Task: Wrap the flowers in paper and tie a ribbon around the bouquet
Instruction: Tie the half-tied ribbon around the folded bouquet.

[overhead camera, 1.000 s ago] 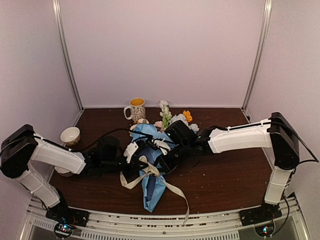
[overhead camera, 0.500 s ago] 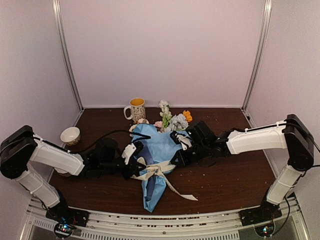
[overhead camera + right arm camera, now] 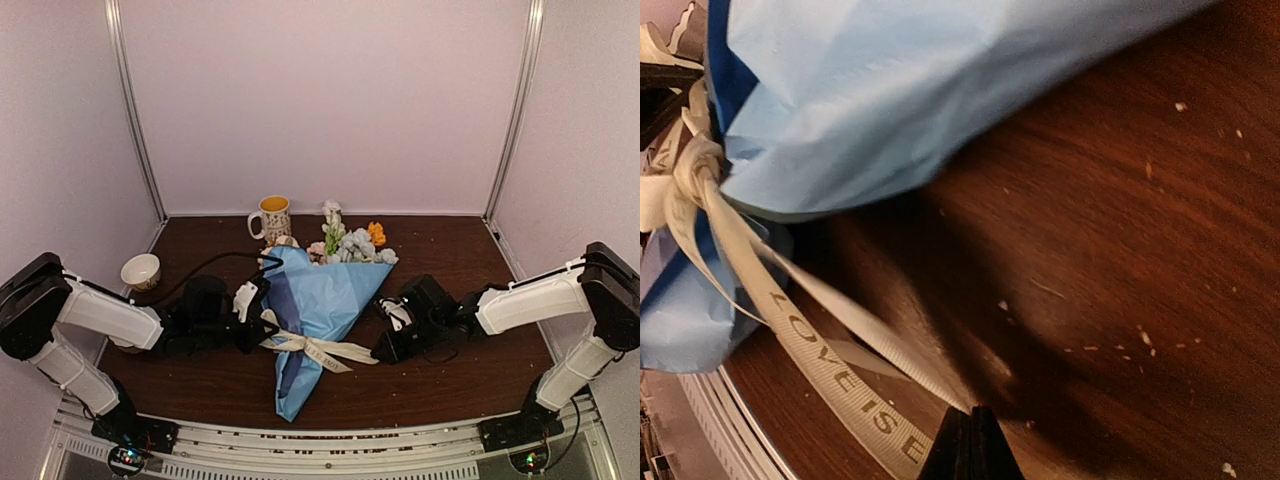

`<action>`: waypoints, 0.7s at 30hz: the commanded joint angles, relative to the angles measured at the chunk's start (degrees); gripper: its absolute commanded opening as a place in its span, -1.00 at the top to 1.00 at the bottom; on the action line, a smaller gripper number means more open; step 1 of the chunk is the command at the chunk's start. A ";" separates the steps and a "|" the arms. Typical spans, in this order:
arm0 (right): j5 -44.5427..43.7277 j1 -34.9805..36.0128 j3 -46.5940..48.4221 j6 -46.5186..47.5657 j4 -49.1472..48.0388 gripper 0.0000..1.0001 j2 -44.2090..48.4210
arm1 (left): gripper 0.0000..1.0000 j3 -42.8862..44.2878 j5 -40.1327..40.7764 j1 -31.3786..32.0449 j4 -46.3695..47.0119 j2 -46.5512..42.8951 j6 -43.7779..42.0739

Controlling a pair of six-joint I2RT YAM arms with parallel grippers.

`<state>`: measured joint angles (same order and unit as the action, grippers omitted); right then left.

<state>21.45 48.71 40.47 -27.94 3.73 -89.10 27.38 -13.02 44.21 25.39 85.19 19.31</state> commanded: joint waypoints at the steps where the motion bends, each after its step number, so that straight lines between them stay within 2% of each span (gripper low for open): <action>1: -2.81 -2.21 -4.91 -1.98 -2.74 1.00 2.62 | 1.00 -0.69 3.95 -1.81 -3.05 0.23 3.95; 9: -1.53 -4.05 -10.25 -3.67 -6.11 1.00 2.96 | 1.00 1.07 6.06 -3.59 -11.12 4.41 9.17; 21: 0.05 -6.52 -13.13 -3.95 -7.50 1.00 3.91 | 1.00 1.19 4.18 -4.22 -10.38 7.56 9.55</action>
<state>23.49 43.33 29.23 -31.44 -7.03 -85.12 28.86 -12.75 42.04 20.27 90.35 28.77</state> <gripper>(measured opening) 0.002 0.007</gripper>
